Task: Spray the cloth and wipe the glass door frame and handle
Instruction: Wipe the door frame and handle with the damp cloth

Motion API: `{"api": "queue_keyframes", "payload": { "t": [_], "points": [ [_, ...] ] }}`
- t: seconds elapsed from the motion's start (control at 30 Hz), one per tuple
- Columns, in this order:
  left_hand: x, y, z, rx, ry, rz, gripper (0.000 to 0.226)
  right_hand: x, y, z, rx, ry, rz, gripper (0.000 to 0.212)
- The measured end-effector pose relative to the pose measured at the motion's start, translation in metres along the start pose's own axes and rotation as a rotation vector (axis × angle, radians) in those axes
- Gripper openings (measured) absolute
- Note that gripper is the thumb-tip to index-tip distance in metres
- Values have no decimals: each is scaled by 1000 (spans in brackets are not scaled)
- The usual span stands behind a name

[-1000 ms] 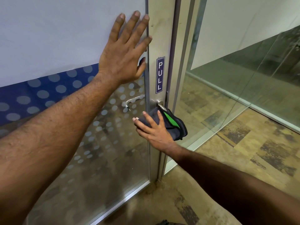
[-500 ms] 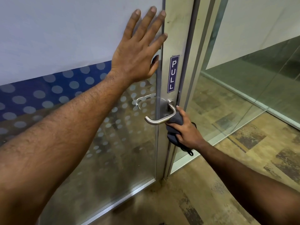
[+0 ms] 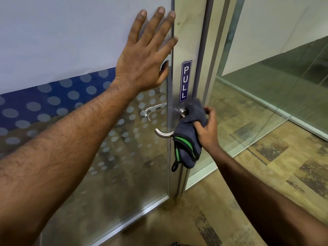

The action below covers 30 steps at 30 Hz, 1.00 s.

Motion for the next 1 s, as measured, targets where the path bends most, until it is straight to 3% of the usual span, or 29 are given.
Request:
{"api": "queue_keyframes", "payload": {
  "t": [0.1,0.3,0.57,0.77,1.0],
  "points": [
    [0,1,0,1,-3,6,60,-3,33,18,72,84,-13,53],
    [-1,0,-1,3,-2,6,60,-7,63,59,-27,118,85,82],
    [-1,1,0,13,-6,49,60,11,93,95,-64,19,360,80],
    [0,2,1,27,3,61,61,17,110,103,208,-100,804,85],
    [0,1,1,52,11,94,60,11,95,112,440,-266,983,72]
  ]
}}
Point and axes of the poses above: each hand's wrist, its own z-axis away from the middle knuckle, its own y-axis out of the palm, x = y × z, the point moved 5 cm from there along -z, towards the middle knuckle, and after that the axes turned 5 degrees about -z, right-handed, at the moved point
